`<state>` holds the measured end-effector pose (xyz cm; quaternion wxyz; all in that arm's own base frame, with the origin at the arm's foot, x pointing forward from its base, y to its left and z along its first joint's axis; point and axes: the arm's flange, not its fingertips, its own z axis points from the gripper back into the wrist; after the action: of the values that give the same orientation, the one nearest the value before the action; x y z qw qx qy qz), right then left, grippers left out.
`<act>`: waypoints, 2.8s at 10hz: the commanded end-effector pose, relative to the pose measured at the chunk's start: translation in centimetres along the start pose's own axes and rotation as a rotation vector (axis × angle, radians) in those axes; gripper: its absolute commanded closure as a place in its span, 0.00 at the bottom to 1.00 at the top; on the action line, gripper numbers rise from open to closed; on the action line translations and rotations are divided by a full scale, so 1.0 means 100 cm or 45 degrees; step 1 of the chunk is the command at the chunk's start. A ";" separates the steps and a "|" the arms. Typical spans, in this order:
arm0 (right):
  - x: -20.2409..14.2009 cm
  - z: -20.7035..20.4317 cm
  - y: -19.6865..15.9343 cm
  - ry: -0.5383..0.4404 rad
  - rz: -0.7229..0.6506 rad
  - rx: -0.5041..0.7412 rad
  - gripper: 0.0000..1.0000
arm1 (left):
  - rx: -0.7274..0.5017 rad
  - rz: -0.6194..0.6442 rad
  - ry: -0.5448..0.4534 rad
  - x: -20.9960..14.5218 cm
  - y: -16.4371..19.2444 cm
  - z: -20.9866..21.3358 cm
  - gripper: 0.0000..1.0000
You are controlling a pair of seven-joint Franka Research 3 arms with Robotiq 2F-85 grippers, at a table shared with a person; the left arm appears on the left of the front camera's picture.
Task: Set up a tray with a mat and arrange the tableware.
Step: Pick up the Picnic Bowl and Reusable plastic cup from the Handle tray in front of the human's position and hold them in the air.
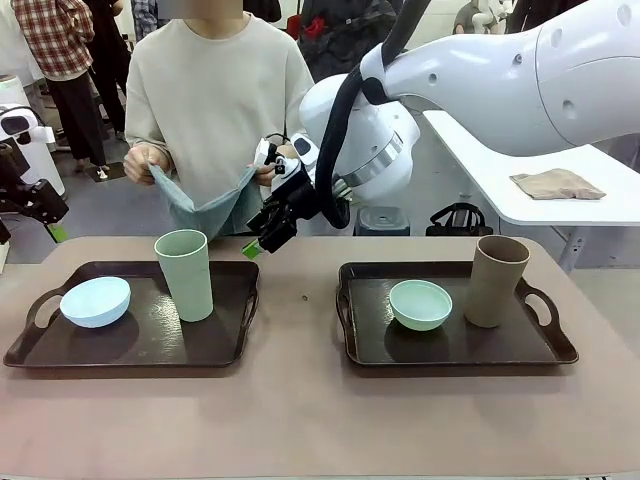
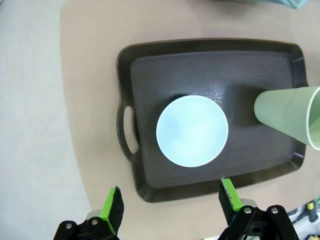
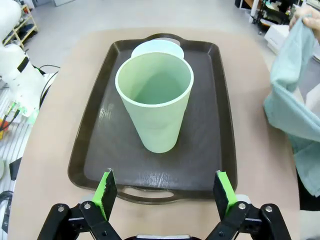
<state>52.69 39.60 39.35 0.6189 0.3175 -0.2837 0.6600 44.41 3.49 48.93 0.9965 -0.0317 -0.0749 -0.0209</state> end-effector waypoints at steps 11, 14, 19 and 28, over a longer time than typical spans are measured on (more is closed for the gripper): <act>-0.005 -0.080 0.026 -0.092 0.007 0.040 0.00 | 0.073 -0.018 -0.156 -0.004 -0.002 -0.047 0.00; -0.004 -0.089 0.028 -0.065 0.133 -0.072 0.00 | 0.080 -0.135 -0.194 -0.022 -0.019 -0.049 0.00; -0.017 -0.109 -0.005 -0.039 0.077 -0.146 0.00 | 0.111 -0.287 -0.225 -0.037 -0.045 -0.059 0.00; -0.006 -0.150 -0.013 -0.120 0.055 0.119 0.00 | 0.158 -0.149 -0.021 0.002 -0.003 -0.106 0.00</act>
<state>52.32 50.12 29.32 0.5814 0.3544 -0.2916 0.6718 45.59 2.56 38.68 0.9915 0.0205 -0.0976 -0.0833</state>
